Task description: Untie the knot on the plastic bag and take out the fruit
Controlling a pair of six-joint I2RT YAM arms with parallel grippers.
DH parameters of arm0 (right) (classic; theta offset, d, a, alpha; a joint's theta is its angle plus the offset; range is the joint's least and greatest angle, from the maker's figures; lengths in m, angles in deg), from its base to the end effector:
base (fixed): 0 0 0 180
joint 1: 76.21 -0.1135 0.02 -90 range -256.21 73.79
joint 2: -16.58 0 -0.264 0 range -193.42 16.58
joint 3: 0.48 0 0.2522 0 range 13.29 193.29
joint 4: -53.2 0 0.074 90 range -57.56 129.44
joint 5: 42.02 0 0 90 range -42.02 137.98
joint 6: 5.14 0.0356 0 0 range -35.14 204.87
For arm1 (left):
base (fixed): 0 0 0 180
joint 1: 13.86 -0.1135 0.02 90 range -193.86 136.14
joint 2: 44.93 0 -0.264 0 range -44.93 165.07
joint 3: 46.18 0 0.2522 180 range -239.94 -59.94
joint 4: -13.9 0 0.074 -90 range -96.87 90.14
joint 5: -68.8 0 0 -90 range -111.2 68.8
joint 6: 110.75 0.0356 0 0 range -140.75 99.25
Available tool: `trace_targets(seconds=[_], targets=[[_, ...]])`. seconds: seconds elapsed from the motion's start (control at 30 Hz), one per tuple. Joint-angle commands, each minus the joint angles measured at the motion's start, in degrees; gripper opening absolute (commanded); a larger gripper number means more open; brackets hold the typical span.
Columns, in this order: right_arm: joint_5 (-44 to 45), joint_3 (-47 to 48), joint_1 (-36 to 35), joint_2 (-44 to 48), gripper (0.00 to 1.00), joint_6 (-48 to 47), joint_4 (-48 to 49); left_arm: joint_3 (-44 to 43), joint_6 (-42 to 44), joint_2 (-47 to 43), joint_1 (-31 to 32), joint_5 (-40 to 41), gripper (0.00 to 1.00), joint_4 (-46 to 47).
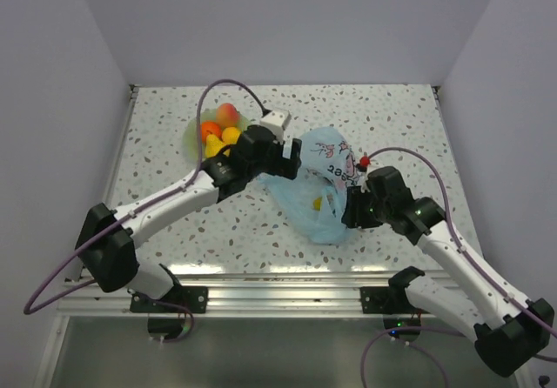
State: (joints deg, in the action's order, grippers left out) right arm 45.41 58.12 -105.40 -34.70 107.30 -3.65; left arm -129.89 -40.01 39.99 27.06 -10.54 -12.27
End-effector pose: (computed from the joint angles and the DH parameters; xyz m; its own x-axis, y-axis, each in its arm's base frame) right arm 0.1530 0.0873 0.2683 -0.8095 -0.0154 -0.5869 -0.2203 0.9346 0.2793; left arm 0.2654 -0.2214 0.3210 -0.4994 0.0039 -0.8663 0.3759 0.9020 -0.2126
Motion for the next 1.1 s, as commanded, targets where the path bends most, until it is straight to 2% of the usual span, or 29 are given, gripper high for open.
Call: trace_targets(seconds=[0.0, 0.03, 0.1, 0.13, 0.23, 0.37, 0.5, 0.63, 0.9, 0.97, 1.03, 1.07], targets=[[-0.33, 0.16, -0.08, 2.33, 0.48, 3.83, -4.18, 5.52, -4.55, -2.48, 6.52, -2.57, 0.99, 5.0], [0.8, 1.12, -0.08, 2.85, 0.59, 4.45, -4.8, 8.14, -5.68, -2.48, 7.75, -2.92, 0.99, 6.41], [2.47, 2.18, -0.16, 4.52, 0.7, 6.2, -5.6, 11.14, -7.09, -1.79, 10.83, -3.62, 0.99, 10.02], [4.22, 2.97, -0.08, 4.7, 0.79, 6.91, -5.43, 11.85, -8.32, -1.35, 11.62, -4.58, 0.99, 10.9], [5.12, 4.02, -0.08, 3.92, 0.91, 9.72, -4.2, 14.4, -9.99, 0.5, 15.05, -5.12, 0.99, 16.08], [2.84, 2.54, -0.08, 0.06, 0.99, 14.12, 0.54, 16.42, -13.6, 2.87, 17.78, -6.44, 0.99, 19.77], [2.92, -1.15, -0.08, -2.32, 0.99, 18.51, 6.86, 18.8, -17.73, 5.33, 19.45, -6.96, 0.99, 23.47], [9.15, -5.54, 0.1, -3.99, 0.99, 20.01, 8.19, 19.94, -21.33, 7.01, 20.94, -10.21, 0.99, 27.51], [10.66, -10.91, 8.53, -9.61, 0.98, 18.62, 17.68, 23.19, -20.02, 4.82, 24.9, -11.71, 0.99, 31.74], [9.69, -11.44, 9.76, -11.02, 0.92, 17.21, 20.14, 23.89, -19.49, 3.85, 25.08, -11.71, 0.99, 32.26], [7.42, -11.53, 10.2, -13.57, 0.82, 14.22, 24.79, 24.69, -19.23, 3.06, 25.08, -11.1, 0.99, 32.44], [5.66, -11.27, 10.29, -14.62, 0.72, 13.26, 26.64, 24.86, -19.23, 2.18, 25.08, -10.83, 1.0, 32.01]])
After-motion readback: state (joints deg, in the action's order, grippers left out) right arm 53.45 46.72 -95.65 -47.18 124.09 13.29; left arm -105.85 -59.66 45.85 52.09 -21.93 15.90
